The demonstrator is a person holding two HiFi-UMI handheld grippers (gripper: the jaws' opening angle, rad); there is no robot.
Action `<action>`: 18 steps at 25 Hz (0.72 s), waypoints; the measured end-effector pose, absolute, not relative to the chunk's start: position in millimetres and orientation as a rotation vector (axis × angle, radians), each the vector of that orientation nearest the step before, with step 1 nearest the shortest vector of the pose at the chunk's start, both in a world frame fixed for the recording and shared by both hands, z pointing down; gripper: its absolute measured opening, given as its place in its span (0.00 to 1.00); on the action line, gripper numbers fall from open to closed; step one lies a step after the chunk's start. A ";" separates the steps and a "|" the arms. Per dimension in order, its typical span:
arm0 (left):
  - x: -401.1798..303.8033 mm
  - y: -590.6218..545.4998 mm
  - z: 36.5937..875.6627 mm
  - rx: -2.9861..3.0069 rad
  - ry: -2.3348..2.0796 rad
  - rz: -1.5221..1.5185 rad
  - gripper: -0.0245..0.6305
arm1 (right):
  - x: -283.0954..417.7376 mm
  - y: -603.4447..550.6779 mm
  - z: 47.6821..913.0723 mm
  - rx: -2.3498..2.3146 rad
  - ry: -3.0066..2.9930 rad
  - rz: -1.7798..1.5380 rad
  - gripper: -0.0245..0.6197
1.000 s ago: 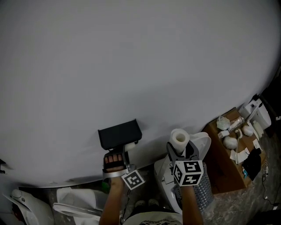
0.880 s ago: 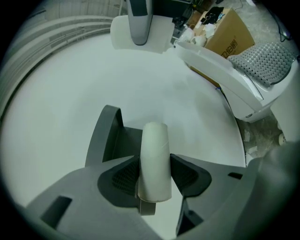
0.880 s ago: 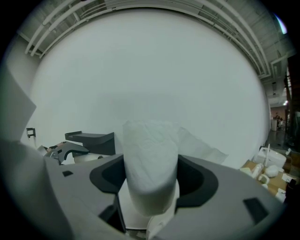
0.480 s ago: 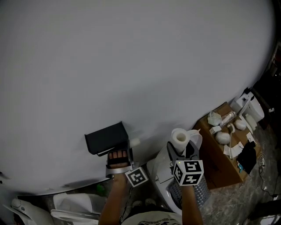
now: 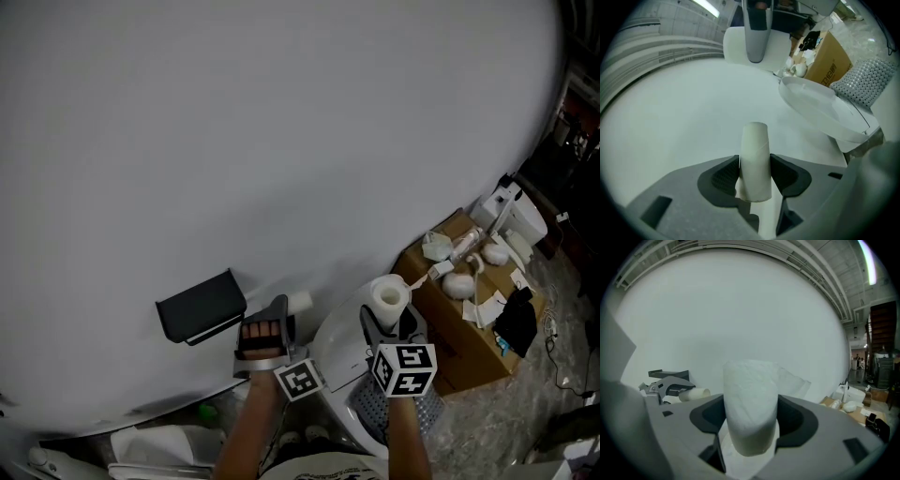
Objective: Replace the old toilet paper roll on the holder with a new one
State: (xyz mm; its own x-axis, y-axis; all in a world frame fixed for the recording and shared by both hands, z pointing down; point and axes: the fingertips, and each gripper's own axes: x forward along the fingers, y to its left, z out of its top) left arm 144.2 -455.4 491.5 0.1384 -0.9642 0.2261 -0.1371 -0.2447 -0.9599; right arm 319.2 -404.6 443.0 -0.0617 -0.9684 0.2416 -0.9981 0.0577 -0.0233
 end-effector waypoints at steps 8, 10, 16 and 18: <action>143.4 -436.2 446.6 -1.795 1.250 -0.929 0.35 | 313.4 -403.3 439.1 2.029 -2.178 0.265 0.50; 132.4 -430.4 433.0 -1.898 1.334 -0.839 0.35 | 306.1 -403.8 438.7 2.012 -2.196 0.261 0.50; 88.0 -409.6 394.3 -2.199 1.527 -0.520 0.35 | 272.9 -406.2 437.1 1.938 -2.259 0.253 0.50; 71.1 -401.1 382.9 -2.271 1.580 -0.401 0.35 | 259.4 -407.3 437.1 1.907 -2.284 0.249 0.50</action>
